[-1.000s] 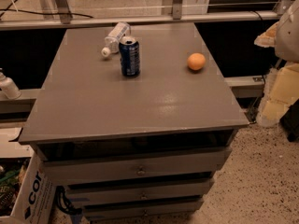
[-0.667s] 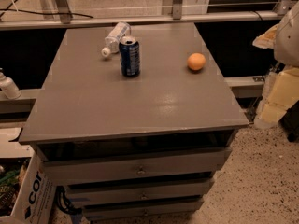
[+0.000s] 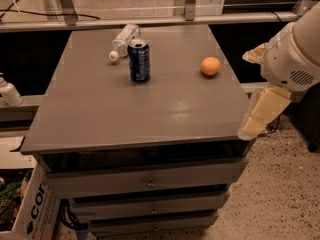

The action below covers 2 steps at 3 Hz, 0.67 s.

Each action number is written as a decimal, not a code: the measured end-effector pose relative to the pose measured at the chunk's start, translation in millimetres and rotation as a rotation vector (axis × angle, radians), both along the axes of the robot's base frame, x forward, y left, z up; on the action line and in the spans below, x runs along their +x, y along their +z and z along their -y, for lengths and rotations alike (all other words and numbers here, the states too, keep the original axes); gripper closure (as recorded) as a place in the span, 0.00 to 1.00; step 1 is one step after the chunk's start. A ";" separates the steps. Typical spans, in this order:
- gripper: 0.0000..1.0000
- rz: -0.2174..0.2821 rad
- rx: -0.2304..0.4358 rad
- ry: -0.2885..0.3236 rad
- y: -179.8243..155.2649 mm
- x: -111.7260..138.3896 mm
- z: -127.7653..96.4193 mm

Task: Knock pepsi can over

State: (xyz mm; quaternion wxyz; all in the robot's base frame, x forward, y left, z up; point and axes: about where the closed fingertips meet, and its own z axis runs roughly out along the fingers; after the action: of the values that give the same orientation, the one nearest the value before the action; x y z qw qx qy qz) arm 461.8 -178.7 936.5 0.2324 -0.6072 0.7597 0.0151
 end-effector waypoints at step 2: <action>0.00 -0.057 0.209 0.009 -48.3 49.8 -44.9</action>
Offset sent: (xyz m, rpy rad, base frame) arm 0.0800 0.0676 -0.0774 0.3361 0.1021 0.0128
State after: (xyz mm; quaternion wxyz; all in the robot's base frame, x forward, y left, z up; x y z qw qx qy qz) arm 511.6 -133.8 888.2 0.2726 -0.5824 0.7575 0.1124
